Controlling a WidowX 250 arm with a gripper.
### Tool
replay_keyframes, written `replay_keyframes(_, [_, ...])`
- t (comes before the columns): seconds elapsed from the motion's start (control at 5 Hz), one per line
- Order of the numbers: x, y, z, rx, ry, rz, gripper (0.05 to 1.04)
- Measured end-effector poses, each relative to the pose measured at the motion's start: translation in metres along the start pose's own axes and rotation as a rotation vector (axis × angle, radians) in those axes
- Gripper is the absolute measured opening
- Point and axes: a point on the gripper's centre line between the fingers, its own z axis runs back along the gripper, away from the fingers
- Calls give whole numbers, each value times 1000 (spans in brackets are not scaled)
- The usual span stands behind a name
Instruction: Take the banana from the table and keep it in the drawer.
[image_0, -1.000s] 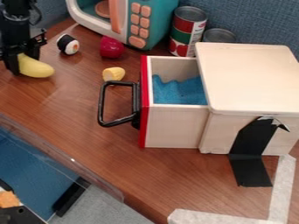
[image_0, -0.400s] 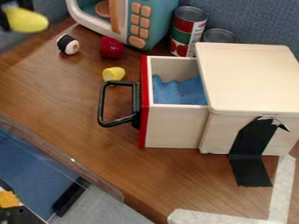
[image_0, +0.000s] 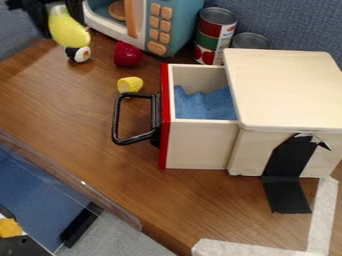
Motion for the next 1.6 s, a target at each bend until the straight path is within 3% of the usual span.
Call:
replay_keyframes(0.2, [-22,-35,9,-24,-46,-207,558])
replay_keyframes(0.4, [-35,-69,12,-60,-35,-337,557])
replay_keyframes(1.0, [-28,-143,-29,-4,-18,-326,557])
replay_keyframes(1.4, [-54,-143,-62,50,-27,-445,557])
replay_keyframes(1.6, [-54,-140,-79,42,-9,-531,618])
